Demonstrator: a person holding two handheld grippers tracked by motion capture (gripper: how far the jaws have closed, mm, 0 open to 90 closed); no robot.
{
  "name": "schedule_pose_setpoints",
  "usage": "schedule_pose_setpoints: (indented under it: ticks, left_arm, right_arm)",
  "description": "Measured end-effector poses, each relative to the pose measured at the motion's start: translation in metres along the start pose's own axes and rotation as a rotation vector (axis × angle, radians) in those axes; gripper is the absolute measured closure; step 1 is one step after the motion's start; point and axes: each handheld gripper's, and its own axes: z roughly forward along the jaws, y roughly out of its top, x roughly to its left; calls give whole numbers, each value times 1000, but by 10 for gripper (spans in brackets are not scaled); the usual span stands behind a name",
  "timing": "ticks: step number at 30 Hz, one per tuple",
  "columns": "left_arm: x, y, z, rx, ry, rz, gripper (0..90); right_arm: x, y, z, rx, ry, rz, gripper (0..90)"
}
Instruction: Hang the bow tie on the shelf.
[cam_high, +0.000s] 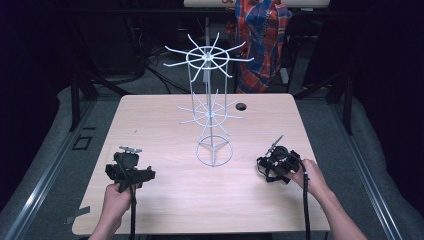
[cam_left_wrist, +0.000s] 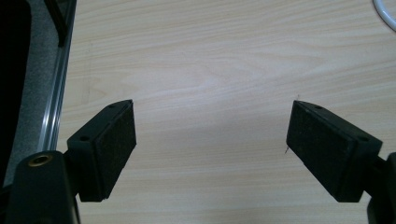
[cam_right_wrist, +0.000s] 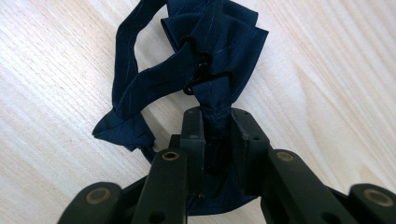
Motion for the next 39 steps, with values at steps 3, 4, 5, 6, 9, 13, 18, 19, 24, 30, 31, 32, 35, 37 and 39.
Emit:
schedule_pose_setpoints:
  ticks: [3,4,5,6,9,13,18,19,24,30,31,32,35,37,39]
  left_arm:
    - [0,0,0,-1,-1,1,161]
    - [0,0,0,-1,-1,1,161]
    - [0,0,0,0,-1,2,161]
    - [0,0,0,0,-1,0,162]
    - [0,0,1,2,0,-1,161]
    - [0,0,1,1,5,-5,161]
    - [1,-1,-1,-2,9,-5,162]
    - [1,-1,-1,-2,9,-7,162]
    - [1,0,0,0,7,-5,162]
    - [1,0,0,2,6,-5,162]
    - [1,0,0,2,6,-5,162]
    - [1,0,0,1,7,-5,162]
    - [1,0,0,1,6,-5,161]
    - [1,0,1,2,7,-7,162]
    - [1,0,0,2,7,-4,162]
  right_arm:
    - [-1,0,-6,-27,1,10,764]
    - [-1,0,-10,-26,0,9,764]
    - [-1,0,-12,-33,-9,9,764]
    - [-1,0,-14,-43,-3,12,765]
    - [-2,0,-19,-71,8,26,765]
    - [-3,1,-30,-123,26,52,765]
    - [-4,1,-41,-183,38,76,765]
    - [-4,1,-44,-178,27,72,766]
    - [-6,2,-51,-218,43,93,766]
    - [-7,2,-54,-243,45,97,768]
    - [-7,2,-54,-243,45,97,768]
    - [-7,2,-55,-247,40,100,767]
    - [-7,3,-57,-252,43,102,768]
    - [-8,4,-59,-252,41,99,768]
    - [-9,5,-61,-260,39,105,768]
